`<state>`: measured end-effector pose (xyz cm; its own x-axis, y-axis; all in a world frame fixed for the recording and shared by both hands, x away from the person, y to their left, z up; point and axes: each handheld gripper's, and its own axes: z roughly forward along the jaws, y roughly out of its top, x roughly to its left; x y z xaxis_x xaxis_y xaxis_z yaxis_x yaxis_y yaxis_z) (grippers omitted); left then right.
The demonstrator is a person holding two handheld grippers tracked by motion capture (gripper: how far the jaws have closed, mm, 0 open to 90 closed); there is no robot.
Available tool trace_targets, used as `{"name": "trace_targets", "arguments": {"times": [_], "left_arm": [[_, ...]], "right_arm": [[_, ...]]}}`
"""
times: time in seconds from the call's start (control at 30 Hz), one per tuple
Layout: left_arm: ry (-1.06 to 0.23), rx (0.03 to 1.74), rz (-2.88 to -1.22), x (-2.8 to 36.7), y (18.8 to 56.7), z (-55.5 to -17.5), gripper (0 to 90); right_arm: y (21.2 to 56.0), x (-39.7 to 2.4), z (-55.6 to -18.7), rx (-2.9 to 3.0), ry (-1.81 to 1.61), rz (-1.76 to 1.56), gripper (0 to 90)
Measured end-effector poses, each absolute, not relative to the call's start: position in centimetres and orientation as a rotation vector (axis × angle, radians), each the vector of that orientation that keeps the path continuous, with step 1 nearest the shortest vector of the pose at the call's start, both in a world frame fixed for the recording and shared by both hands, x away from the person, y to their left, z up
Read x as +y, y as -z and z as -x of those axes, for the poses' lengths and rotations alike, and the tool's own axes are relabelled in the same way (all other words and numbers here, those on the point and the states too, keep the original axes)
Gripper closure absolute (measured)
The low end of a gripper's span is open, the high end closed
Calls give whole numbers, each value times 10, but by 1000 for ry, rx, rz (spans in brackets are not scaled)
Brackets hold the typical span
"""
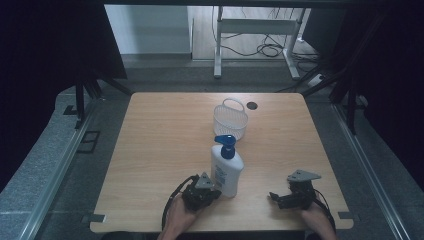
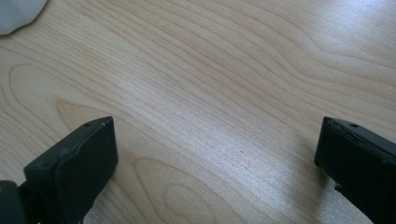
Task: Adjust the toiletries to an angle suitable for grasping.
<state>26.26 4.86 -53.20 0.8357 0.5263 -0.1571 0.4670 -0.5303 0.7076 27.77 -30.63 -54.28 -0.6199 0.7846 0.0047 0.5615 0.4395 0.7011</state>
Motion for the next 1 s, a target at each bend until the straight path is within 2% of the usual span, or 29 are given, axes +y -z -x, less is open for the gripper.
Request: {"name": "trace_targets", "arguments": {"times": [0.3,1.0], "left_arm": [[-107,723,-2216,57,526,-260,888],[-200,774,-2241,74,522,-253,639]], "right_arm": [[543,-306,-278,2373,-974,-1151,0],[535,-304,-274,2388,-1022,-1093,18]]}}
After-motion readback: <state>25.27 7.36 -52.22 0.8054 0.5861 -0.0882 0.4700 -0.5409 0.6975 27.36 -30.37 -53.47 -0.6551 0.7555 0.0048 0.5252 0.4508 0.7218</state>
